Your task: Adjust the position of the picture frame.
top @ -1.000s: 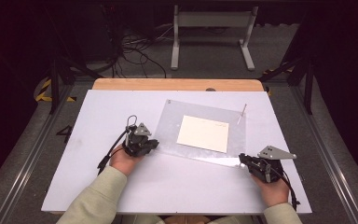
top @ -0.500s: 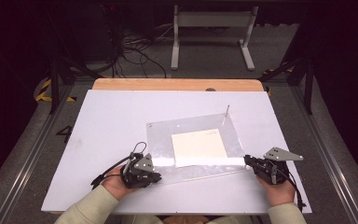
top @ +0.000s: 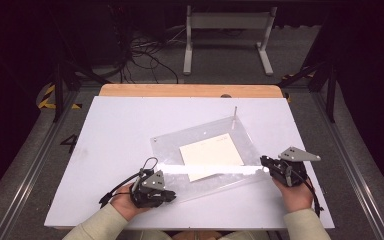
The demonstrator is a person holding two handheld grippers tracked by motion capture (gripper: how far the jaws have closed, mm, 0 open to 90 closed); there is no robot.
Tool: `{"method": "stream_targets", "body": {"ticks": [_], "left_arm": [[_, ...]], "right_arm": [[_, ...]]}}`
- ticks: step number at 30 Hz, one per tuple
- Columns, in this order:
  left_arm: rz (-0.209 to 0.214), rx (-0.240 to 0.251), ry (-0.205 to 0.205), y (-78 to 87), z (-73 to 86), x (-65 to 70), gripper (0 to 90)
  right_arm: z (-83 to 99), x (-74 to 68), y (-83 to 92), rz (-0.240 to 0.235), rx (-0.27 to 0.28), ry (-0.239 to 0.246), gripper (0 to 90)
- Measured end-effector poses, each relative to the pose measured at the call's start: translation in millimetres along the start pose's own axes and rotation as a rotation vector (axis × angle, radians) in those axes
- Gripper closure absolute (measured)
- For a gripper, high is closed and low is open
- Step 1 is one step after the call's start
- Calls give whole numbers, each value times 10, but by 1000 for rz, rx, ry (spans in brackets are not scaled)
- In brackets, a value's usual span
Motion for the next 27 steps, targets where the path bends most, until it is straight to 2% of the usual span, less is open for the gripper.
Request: {"method": "stream_targets", "body": {"ticks": [4,8,10,14,18,19,20,22,24,25,27], "left_arm": [[-24,13,12,-28,-34,5,839],[-33,21,21,-53,-66,9,839],[-40,23,13,-60,-76,-3,839],[-41,26,19,-70,-86,2,839],[-41,35,25,-81,-91,5,840],[-41,35,25,-81,-91,5,840],[-32,37,29,-81,-89,-3,840],[16,57,58,-90,-77,-40,841],[59,80,84,-106,-71,-82,841],[59,80,84,-106,-71,-82,841],[60,83,86,-129,-106,-56,842]], "right_arm": [[-291,98,-209,23,-7,23,842],[-468,218,-494,3,-29,-5,842],[-548,261,-626,-8,-31,-13,842],[-678,282,-778,-15,-15,-10,842],[-730,268,-933,3,0,2,831],[-730,268,-933,3,0,2,831],[-712,270,-932,13,5,-7,795],[-690,260,-883,39,-8,-5,719],[-652,261,-799,39,5,-18,699],[-652,261,-799,39,5,-18,699],[-575,258,-657,35,50,-40,680]]}}
Point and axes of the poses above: each handheld gripper's, and its own axes: y roughly backward along the jaws, z roughly out of its underside, x roughly to its right, the point moved 1 cm from there along -y, roughly forward along the jaws, and after that the axes turned 13 degrees about -x, right-handed, at the moved point
